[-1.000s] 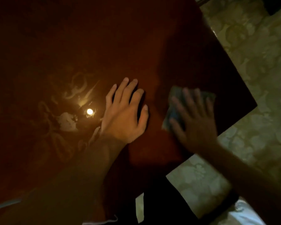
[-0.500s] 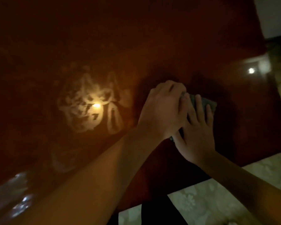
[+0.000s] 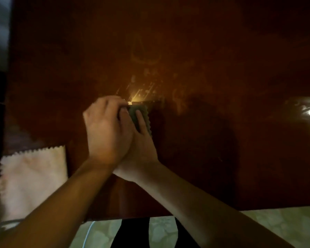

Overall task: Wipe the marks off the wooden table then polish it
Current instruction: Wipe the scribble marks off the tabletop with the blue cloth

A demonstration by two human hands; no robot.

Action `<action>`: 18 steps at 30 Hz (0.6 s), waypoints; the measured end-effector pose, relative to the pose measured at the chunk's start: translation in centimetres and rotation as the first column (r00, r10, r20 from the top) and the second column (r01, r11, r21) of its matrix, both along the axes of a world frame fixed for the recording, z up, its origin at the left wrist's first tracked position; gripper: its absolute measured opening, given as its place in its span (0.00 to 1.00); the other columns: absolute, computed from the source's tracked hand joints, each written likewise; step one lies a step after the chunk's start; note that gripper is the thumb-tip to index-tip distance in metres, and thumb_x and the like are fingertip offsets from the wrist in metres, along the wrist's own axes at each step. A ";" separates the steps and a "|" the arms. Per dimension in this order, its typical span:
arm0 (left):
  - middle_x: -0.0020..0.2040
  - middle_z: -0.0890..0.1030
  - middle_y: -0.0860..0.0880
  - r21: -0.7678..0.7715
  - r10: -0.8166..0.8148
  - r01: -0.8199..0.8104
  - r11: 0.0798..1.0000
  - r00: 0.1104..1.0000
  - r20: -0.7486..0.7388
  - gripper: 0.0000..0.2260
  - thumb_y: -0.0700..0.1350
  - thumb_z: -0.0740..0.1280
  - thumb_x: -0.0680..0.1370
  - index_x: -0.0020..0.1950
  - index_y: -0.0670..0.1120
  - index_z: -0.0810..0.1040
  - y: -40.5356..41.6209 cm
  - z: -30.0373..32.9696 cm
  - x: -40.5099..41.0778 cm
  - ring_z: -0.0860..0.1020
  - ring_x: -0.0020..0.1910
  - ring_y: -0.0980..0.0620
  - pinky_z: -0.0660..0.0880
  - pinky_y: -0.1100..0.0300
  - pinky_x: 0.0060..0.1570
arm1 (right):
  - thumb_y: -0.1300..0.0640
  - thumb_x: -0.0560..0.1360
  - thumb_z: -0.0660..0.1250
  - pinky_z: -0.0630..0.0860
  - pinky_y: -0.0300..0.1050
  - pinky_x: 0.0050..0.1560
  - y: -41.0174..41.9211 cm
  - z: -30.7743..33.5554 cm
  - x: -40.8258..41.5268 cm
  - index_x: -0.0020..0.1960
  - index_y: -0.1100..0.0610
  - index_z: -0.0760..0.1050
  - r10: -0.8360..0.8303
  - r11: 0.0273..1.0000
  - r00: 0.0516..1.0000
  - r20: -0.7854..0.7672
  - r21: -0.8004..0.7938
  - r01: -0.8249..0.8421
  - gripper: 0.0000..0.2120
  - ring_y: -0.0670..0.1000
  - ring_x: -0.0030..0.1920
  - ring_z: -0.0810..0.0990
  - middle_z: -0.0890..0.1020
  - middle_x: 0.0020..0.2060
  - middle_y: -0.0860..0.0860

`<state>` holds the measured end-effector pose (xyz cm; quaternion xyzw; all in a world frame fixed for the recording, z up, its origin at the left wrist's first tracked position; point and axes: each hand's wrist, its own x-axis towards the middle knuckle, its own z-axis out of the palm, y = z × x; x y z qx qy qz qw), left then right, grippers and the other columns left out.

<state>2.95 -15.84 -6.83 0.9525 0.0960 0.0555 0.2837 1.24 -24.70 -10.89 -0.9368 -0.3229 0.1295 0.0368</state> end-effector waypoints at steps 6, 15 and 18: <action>0.58 0.77 0.44 0.010 0.017 -0.017 1.000 1.000 -0.008 0.10 0.43 0.59 0.80 0.57 0.43 0.78 -0.1 -0.3 1.6 0.73 0.60 0.46 0.58 0.56 0.62 | 0.35 0.81 0.49 0.44 0.63 0.79 -7.8 -0.1 5.5 0.82 0.45 0.55 -0.140 0.983 0.990 0.027 0.122 0.135 0.32 0.59 0.82 0.48 0.55 0.83 0.52; 0.56 0.78 0.45 -0.081 -0.085 0.090 0.993 0.994 0.062 0.09 0.41 0.61 0.80 0.55 0.42 0.80 -6.9 -0.5 3.2 0.74 0.60 0.48 0.58 0.55 0.65 | 0.32 0.80 0.42 0.42 0.63 0.80 -31.2 1.8 12.9 0.83 0.44 0.49 -0.668 0.741 0.742 0.058 -0.040 0.670 0.34 0.57 0.83 0.44 0.49 0.83 0.52; 0.57 0.78 0.46 -0.078 -0.076 0.081 0.994 0.995 0.061 0.10 0.42 0.61 0.79 0.55 0.43 0.80 -5.7 -0.2 3.0 0.75 0.60 0.47 0.60 0.52 0.66 | 0.33 0.80 0.41 0.41 0.63 0.80 -30.0 1.7 13.0 0.83 0.45 0.48 -0.711 0.698 0.699 0.076 -0.041 0.715 0.34 0.57 0.83 0.43 0.48 0.83 0.52</action>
